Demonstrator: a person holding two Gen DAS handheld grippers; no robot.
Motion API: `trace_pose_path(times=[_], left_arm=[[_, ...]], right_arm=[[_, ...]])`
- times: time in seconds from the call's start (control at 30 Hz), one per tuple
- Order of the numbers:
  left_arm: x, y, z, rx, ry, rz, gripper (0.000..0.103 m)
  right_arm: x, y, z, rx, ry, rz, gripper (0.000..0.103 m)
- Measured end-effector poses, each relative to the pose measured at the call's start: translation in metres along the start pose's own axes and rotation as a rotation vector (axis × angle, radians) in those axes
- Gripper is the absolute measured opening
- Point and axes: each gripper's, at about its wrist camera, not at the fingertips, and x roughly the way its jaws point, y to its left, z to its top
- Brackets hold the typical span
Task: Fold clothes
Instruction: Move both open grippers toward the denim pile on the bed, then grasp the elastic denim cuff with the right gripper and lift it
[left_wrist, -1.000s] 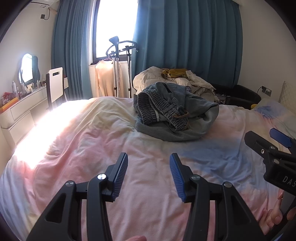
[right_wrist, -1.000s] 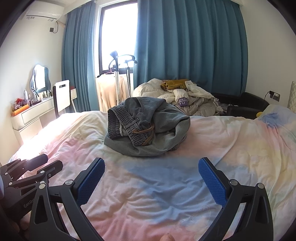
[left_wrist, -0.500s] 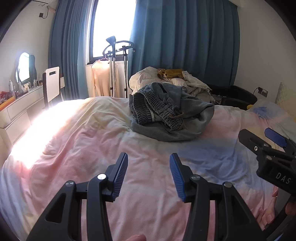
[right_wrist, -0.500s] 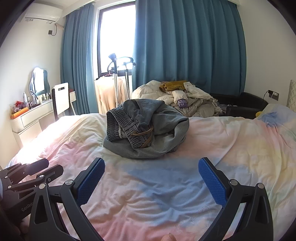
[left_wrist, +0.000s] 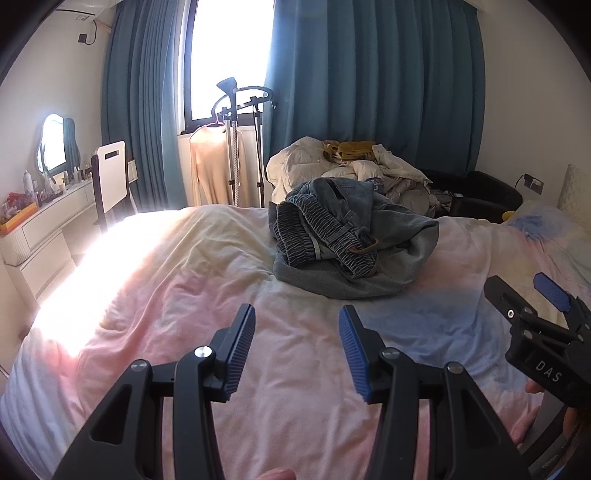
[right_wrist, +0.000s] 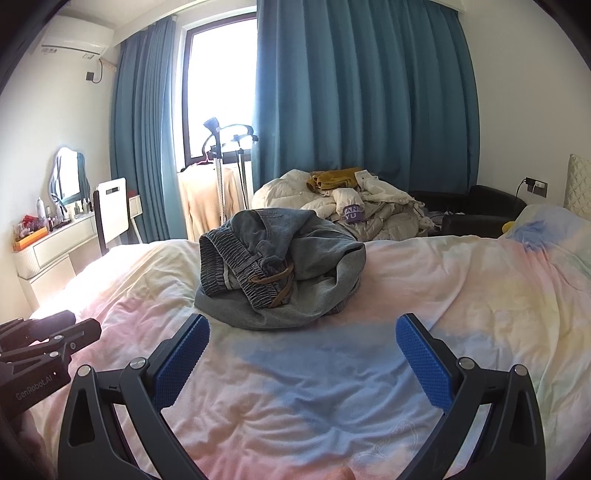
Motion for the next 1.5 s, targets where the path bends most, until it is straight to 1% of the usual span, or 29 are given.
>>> trace_pose_path(times=[0.1,0.17,0.27,0.37,0.43,0.5,0.57,0.67,0.73,0.83,0.9,0.97,1.0,1.03,1.07,1.1,1.13,1.17,1.2,1.23,1.27,1.33,1.43,1.5], left_arm=[[0.000,0.002,0.020,0.011,-0.025,0.013,0.049],[0.005,0.004,0.024,-0.002,-0.024,0.010,0.049],[0.017,0.011,0.019,-0.016,-0.022,0.030,0.049],[0.032,0.019,0.009,-0.041,0.010,0.030,0.048],[0.040,0.024,0.006,-0.049,0.027,0.051,0.049],[0.045,0.031,0.007,-0.077,0.034,0.041,0.048],[0.050,0.035,0.009,-0.093,0.038,0.028,0.048],[0.058,0.042,0.009,-0.096,0.031,0.045,0.048],[0.069,0.046,0.008,-0.116,0.052,0.045,0.048],[0.085,0.056,0.009,-0.159,0.084,0.025,0.048],[0.093,0.060,0.008,-0.168,0.089,0.033,0.048],[0.100,0.064,0.006,-0.179,0.105,0.030,0.048],[0.104,0.066,0.005,-0.184,0.112,0.029,0.048],[0.106,0.068,0.003,-0.195,0.114,0.018,0.048],[0.108,0.070,0.001,-0.206,0.117,0.007,0.048],[0.110,0.071,0.000,-0.210,0.122,0.007,0.048],[0.112,0.071,0.000,-0.214,0.132,0.005,0.048],[0.114,0.072,-0.001,-0.217,0.141,0.003,0.048],[0.113,0.073,0.000,-0.227,0.141,-0.005,0.048],[0.111,0.073,0.000,-0.230,0.137,-0.005,0.048],[0.109,0.073,0.000,-0.233,0.133,-0.004,0.048],[0.104,0.074,0.002,-0.244,0.131,-0.009,0.048],[0.091,0.075,0.004,-0.270,0.117,-0.033,0.048],[0.082,0.073,0.004,-0.273,0.109,-0.046,0.048]], right_arm=[[0.019,-0.004,0.003,0.004,-0.043,-0.012,0.103],[0.039,0.002,0.004,-0.019,-0.037,-0.003,0.103],[0.071,0.013,0.005,-0.059,-0.020,0.019,0.103],[0.103,0.024,0.006,-0.099,-0.003,0.041,0.103],[0.124,0.032,0.007,-0.126,0.009,0.056,0.103],[0.146,0.039,0.008,-0.153,0.020,0.071,0.102],[0.167,0.048,0.010,-0.175,0.029,0.086,0.101],[0.200,0.067,0.013,-0.194,0.039,0.121,0.098],[0.222,0.081,0.022,-0.216,0.038,0.140,0.095],[0.253,0.105,0.032,-0.257,0.034,0.163,0.091],[0.272,0.121,0.036,-0.297,0.038,0.171,0.091],[0.279,0.127,0.040,-0.311,0.040,0.156,0.089],[0.280,0.128,0.043,-0.311,0.041,0.145,0.086],[0.281,0.129,0.045,-0.312,0.041,0.134,0.075],[0.283,0.130,0.047,-0.313,0.041,0.123,0.069],[0.284,0.131,0.049,-0.313,0.041,0.112,0.068],[0.285,0.132,0.052,-0.314,0.041,0.101,0.065],[0.286,0.133,0.054,-0.314,0.041,0.090,0.053],[0.287,0.133,0.056,-0.315,0.041,0.079,0.038],[0.288,0.134,0.059,-0.316,0.042,0.068,0.032],[0.289,0.135,0.061,-0.316,0.042,0.057,0.021],[0.286,0.135,0.067,-0.309,0.038,0.043,0.007],[0.252,0.114,0.085,-0.238,0.021,0.071,0.005],[0.228,0.100,0.096,-0.195,0.005,0.065,0.005]])
